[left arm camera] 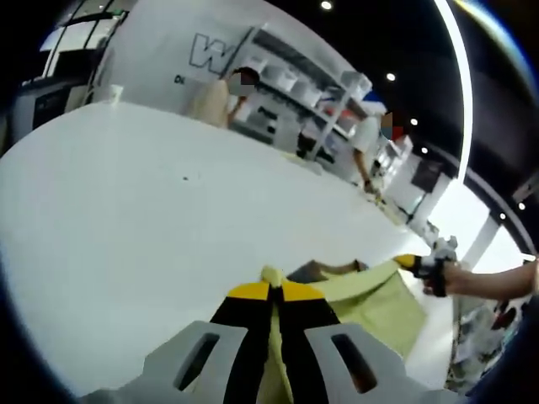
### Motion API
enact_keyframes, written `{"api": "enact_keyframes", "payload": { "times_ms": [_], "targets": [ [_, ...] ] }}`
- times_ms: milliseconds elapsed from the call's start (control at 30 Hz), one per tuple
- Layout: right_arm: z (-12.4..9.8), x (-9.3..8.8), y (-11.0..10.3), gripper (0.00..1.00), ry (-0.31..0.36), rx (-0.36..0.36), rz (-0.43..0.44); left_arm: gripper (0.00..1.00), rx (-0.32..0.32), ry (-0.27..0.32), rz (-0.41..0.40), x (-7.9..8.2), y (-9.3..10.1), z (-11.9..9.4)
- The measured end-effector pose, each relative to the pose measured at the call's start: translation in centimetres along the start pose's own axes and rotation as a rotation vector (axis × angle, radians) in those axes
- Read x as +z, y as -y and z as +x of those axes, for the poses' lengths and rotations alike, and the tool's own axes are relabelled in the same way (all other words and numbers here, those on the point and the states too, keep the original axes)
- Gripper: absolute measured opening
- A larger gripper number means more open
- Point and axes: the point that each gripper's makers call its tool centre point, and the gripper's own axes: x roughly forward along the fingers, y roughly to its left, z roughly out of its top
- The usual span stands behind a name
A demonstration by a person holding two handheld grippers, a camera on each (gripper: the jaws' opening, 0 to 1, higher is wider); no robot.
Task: Fold the garment on the visible template until the final outline fits inside the template.
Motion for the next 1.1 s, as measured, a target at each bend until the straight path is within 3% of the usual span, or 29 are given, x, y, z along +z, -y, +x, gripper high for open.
{"api": "enact_keyframes", "payload": {
  "times_ms": [200,500,1100],
  "targets": [
    [1.0,0.8,0.4,0.0,0.016,0.001,0.02,0.0,0.013,0.023,0.0,1.0,-0.2,1.2],
    [2.1,0.8,1.0,0.0,0.014,-0.022,0.025,0.0,0.034,0.024,-0.02,1.1,-1.2,3.0],
    [2.6,-0.5,1.8,0.0,-0.014,-0.051,0.02,0.0,0.046,-0.004,-0.045,-0.6,-2.1,4.1]
  ]
}}
